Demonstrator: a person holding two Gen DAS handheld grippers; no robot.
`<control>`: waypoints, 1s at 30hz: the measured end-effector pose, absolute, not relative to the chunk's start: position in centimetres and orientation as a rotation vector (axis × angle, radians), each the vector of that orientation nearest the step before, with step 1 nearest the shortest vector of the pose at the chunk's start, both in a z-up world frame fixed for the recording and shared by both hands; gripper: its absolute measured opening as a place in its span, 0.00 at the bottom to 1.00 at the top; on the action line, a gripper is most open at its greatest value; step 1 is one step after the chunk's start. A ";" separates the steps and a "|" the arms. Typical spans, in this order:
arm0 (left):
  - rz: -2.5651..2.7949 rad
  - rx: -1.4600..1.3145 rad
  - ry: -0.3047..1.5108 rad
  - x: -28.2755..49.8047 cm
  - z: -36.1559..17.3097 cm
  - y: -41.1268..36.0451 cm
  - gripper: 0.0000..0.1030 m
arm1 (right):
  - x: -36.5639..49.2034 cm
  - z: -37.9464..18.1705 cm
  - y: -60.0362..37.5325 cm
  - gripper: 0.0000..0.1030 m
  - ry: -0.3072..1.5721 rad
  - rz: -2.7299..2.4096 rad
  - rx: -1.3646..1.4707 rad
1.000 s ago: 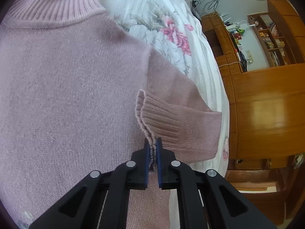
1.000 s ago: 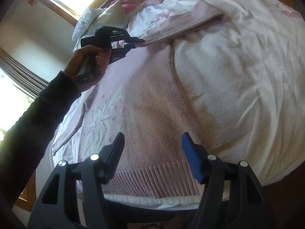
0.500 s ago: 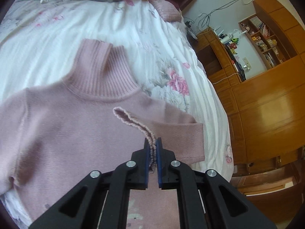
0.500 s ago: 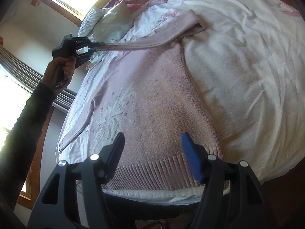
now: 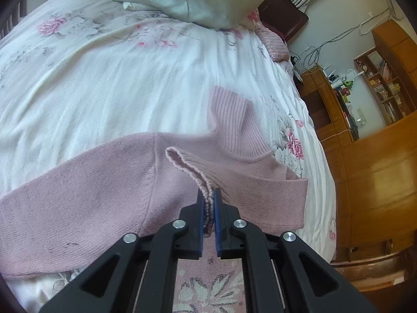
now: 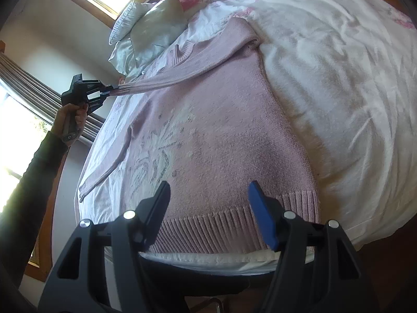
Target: Fold small clothes
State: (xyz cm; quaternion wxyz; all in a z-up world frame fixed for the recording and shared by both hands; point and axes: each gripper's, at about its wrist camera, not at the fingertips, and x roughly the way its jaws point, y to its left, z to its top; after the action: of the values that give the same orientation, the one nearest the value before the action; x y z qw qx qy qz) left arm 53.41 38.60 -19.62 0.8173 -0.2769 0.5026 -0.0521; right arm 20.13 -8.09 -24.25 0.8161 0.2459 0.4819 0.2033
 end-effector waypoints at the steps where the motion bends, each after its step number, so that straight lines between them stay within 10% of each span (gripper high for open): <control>1: -0.103 -0.598 1.068 53.3 -19.8 39.2 0.06 | 20.1 -24.3 -8.0 0.61 1.030 0.434 0.522; 23: 0.038 -0.703 1.157 51.8 -28.6 45.7 0.07 | 20.7 -25.5 -6.2 0.61 1.073 0.448 0.518; 27: 0.164 -0.567 1.069 50.5 -26.1 44.6 0.18 | 20.8 -25.4 -6.3 0.62 1.068 0.445 0.522; 30: 0.068 -0.549 0.954 49.9 -23.4 41.9 0.43 | 21.0 -25.7 -6.3 0.62 1.071 0.452 0.532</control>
State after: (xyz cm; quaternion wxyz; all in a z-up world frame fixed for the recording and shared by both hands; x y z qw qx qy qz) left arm 49.86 41.90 -23.36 0.8517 -0.2607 0.4534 0.0322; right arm 20.96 -6.31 -25.66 0.8027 0.2481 0.4996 0.2109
